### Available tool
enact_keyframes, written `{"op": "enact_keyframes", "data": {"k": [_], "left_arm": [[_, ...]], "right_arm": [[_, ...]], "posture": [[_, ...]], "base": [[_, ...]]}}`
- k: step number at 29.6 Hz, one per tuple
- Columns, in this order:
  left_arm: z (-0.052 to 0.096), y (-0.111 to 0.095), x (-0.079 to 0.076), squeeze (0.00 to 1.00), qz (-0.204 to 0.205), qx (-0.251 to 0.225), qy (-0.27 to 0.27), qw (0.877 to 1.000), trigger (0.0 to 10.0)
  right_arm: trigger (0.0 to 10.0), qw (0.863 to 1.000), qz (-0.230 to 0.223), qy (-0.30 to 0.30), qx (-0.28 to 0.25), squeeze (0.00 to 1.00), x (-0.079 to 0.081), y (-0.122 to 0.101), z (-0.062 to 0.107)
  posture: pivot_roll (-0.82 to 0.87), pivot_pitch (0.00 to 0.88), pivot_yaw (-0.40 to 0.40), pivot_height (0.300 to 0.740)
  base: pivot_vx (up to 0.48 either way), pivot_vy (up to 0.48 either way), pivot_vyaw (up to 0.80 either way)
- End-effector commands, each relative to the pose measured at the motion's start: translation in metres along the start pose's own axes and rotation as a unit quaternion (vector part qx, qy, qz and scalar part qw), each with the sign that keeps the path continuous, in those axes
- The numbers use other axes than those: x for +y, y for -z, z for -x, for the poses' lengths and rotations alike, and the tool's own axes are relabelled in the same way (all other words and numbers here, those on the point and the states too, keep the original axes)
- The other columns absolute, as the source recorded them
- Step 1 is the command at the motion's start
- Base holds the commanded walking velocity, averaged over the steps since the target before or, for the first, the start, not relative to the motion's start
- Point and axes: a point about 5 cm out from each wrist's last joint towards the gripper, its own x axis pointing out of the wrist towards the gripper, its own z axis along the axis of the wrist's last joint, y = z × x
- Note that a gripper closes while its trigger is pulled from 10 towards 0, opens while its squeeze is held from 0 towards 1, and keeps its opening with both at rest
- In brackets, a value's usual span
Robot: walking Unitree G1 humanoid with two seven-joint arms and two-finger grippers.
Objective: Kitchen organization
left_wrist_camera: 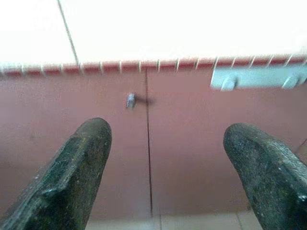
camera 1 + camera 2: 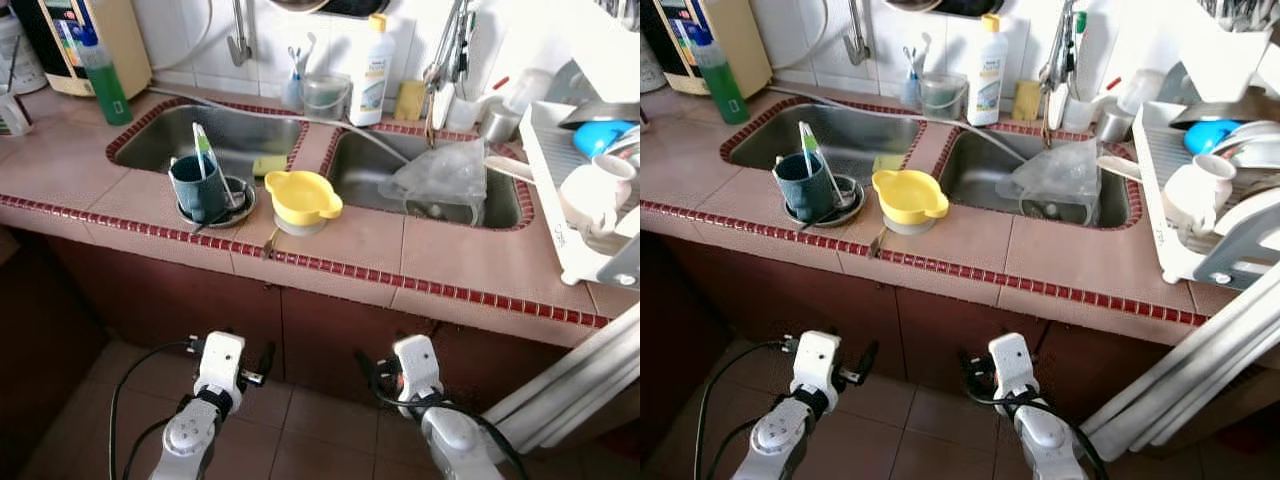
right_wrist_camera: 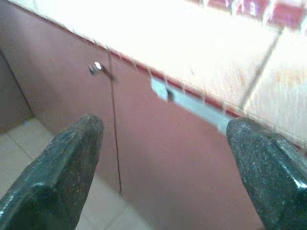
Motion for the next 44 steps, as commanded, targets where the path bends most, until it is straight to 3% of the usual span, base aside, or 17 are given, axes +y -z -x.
{"op": "enact_keyframes", "data": {"k": [1,3,6,16,19,22,24,28,44], "left_arm": [[-0.001,-0.01,-0.001,0.0,0.005,-0.022,0.005,1.0,10.0],[-0.001,-0.013,-0.001,0.0,0.009,-0.027,0.002,1.0,10.0],[0.001,-0.033,0.0,0.0,0.028,-0.063,-0.018,0.997,10.0],[0.0,-0.077,0.008,0.0,0.042,-0.111,-0.041,0.992,10.0],[-0.003,-0.09,0.012,0.0,0.046,-0.122,-0.051,0.99,10.0],[-0.006,-0.107,0.017,0.0,0.042,-0.138,-0.054,0.988,10.0],[-0.008,-0.112,0.02,0.0,0.049,-0.141,-0.056,0.987,10.0],[-0.014,-0.118,0.024,0.0,0.034,-0.146,-0.061,0.987,10.0],[-0.021,-0.129,0.023,0.0,0.031,-0.155,-0.057,0.986,10.0]], "right_arm": [[10.0,1.0,0.005,-0.005,-0.03,0.0,0.0,-0.012,-0.002],[10.0,0.999,0.005,-0.005,-0.037,0.0,-0.001,-0.015,-0.002],[10.0,0.997,0.003,0.001,-0.079,0.0,-0.001,-0.037,-0.008],[10.0,0.987,-0.012,0.023,-0.16,0.0,0.001,-0.088,-0.019],[10.0,0.985,-0.01,0.04,-0.17,0.0,-0.003,-0.097,-0.02],[10.0,0.981,-0.019,0.085,-0.176,0.0,-0.017,-0.109,-0.022],[10.0,0.979,-0.036,0.1,-0.175,0.0,-0.024,-0.113,-0.023],[10.0,0.976,-0.029,0.12,-0.178,0.0,-0.032,-0.12,-0.027],[10.0,0.977,-0.01,0.123,-0.176,0.0,-0.034,-0.126,-0.027]], "posture": [[-0.02,0.0,-0.011,0.74],[-0.02,0.0,-0.011,0.74],[-0.02,0.0,-0.009,0.74],[-0.01,0.0,-0.004,0.74],[-0.01,0.0,-0.003,0.74],[-0.01,0.0,0.003,0.74],[-0.01,0.0,0.003,0.74],[-0.02,0.0,0.007,0.74],[-0.03,0.0,0.009,0.74]], "base": [[0.0,0.0,0.0],[0.0,0.0,0.0],[0.0,0.0,0.0],[0.0,0.0,0.0],[0.0,0.0,0.0],[0.0,0.0,0.0],[0.0,0.0,0.0],[0.0,0.0,0.0],[0.0,0.0,0.0]]}}
